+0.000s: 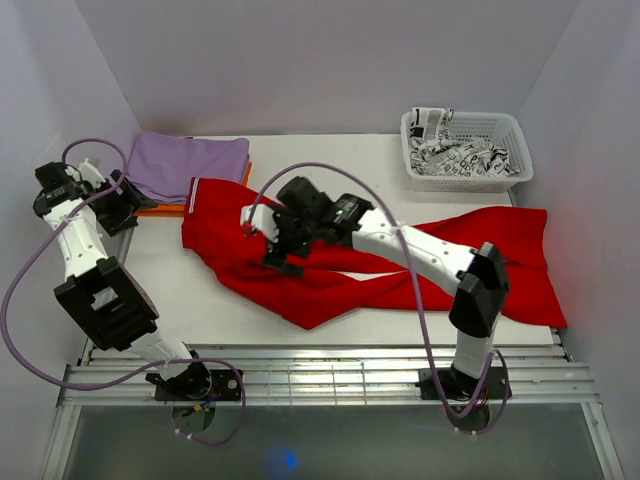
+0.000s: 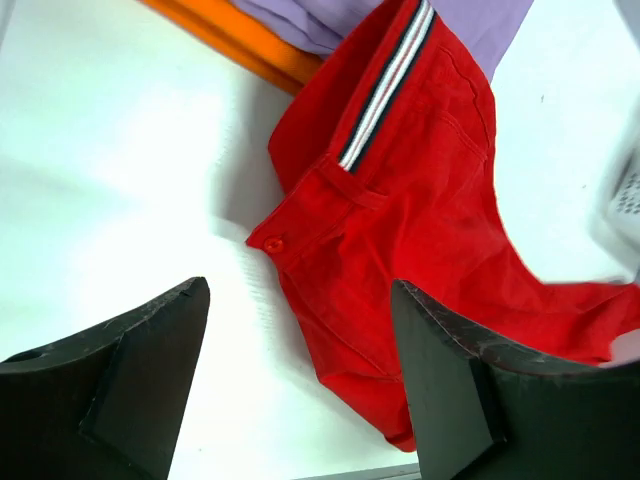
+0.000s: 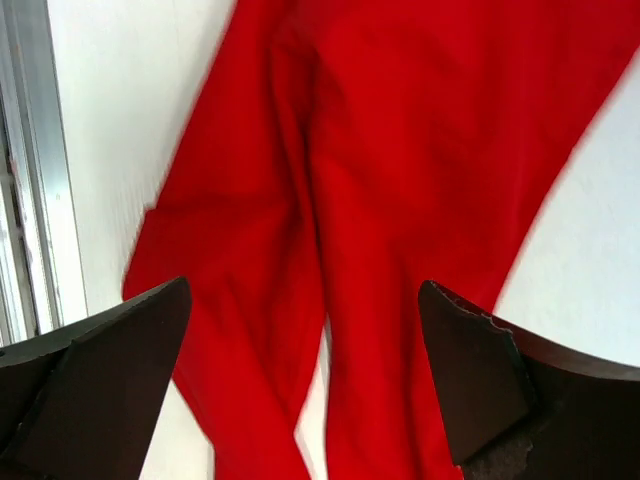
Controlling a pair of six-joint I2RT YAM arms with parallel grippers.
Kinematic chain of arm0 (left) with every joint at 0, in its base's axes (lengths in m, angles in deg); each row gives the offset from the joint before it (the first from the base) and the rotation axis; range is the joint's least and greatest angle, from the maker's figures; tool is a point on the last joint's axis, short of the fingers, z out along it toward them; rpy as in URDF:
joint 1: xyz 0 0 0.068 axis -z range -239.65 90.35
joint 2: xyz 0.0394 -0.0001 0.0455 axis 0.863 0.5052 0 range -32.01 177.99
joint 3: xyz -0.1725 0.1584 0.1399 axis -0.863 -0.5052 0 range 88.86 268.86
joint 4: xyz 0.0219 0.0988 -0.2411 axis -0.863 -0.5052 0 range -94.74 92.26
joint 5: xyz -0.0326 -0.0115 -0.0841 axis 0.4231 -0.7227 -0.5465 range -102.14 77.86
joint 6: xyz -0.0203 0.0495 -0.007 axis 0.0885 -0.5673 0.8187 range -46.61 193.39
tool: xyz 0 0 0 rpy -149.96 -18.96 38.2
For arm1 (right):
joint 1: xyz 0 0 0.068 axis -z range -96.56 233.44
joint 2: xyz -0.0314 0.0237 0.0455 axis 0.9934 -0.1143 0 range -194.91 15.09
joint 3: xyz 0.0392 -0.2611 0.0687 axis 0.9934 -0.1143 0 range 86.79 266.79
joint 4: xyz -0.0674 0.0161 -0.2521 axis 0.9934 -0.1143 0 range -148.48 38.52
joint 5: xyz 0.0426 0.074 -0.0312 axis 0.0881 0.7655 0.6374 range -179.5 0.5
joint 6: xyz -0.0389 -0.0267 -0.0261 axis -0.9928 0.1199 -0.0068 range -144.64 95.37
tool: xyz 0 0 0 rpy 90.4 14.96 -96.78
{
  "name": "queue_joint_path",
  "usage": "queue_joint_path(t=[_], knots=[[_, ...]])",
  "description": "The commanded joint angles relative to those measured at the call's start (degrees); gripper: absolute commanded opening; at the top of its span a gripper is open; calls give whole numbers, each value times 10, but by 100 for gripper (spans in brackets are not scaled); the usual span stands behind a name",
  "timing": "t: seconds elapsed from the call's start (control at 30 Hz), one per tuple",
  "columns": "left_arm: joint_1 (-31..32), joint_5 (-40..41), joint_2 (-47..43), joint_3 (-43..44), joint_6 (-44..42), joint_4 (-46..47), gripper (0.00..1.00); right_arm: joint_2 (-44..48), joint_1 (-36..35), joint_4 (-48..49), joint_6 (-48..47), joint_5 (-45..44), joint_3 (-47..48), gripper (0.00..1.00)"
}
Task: Fold and stack the trousers
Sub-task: Flatten the trousers out
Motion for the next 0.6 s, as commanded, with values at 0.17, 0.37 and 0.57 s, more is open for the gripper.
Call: queue_joint_path(t=[0.17, 0.37, 0.57], knots=[[-97, -135, -58, -52, -16, -17, 84, -183, -166, 120, 108, -115, 136, 93], [-136, -164, -64, -68, -30, -21, 84, -295, -182, 157, 121, -158, 202, 87], [-152, -171, -82, -79, -51, -20, 84, -323, -167, 251, 95, -239, 152, 88]])
